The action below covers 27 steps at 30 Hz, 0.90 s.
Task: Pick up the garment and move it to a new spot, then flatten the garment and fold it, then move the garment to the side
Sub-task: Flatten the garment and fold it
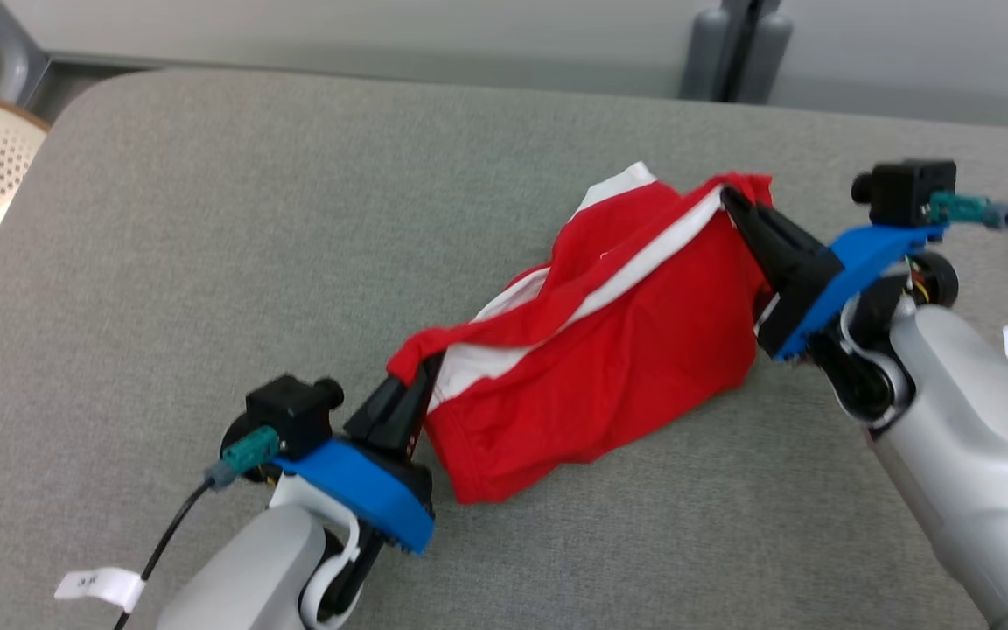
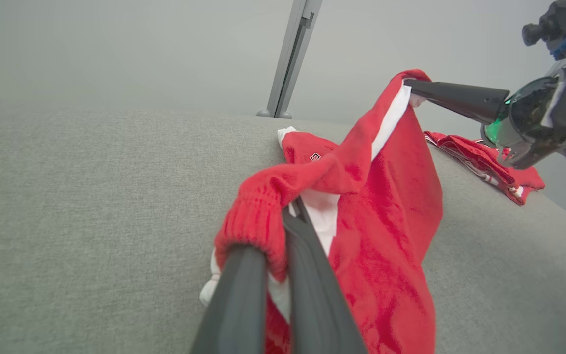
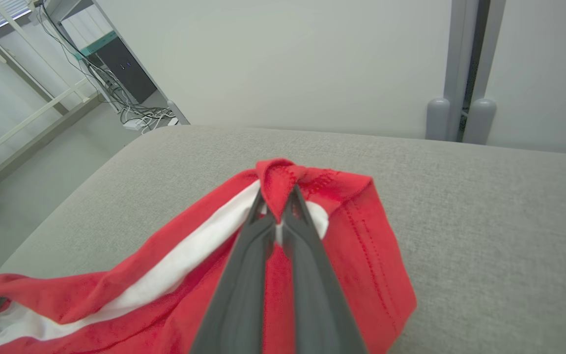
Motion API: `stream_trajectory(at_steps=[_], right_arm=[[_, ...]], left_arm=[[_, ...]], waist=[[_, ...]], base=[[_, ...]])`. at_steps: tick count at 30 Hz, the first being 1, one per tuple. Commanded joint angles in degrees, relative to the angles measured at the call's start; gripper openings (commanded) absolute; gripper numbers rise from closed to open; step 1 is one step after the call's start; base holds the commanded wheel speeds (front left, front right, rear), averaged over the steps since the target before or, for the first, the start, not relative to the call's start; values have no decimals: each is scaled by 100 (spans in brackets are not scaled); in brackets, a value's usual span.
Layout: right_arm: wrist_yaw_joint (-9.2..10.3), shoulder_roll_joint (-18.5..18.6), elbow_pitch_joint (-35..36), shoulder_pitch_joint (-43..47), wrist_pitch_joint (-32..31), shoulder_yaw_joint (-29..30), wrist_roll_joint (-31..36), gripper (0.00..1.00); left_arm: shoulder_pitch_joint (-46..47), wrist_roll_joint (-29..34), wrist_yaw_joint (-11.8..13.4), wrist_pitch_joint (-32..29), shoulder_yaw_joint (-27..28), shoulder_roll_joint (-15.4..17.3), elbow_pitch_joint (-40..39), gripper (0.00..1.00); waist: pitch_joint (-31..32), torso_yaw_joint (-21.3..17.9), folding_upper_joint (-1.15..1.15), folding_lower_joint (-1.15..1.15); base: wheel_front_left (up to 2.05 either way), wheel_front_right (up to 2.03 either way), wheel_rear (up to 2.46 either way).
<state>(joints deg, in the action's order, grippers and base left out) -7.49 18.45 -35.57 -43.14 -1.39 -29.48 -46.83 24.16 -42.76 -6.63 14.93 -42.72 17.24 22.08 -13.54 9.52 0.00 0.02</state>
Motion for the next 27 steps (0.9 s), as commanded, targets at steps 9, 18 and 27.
stream_trajectory(at_steps=[9, 18, 27], right_arm=[[0, -416, -1728, -1505, 213, -484, 328, 0], [0, -570, -2622, -1899, 476, -837, 340, 31], [0, -417, -2851, -1511, 847, -1113, 57, 100]], left_arm=[[588, 425, -100, 30, 487, -521, 504, 0], [627, 527, -103, 31, 420, -690, 646, 5], [227, 874, -103, 31, 726, -845, 750, 100]], waist=[[-712, 459, 0, -2], [-750, 481, 0, -2], [-464, 472, 0, -2]], base=[[0, 0, 0], [0, 0, 0], [0, 0, 0]])
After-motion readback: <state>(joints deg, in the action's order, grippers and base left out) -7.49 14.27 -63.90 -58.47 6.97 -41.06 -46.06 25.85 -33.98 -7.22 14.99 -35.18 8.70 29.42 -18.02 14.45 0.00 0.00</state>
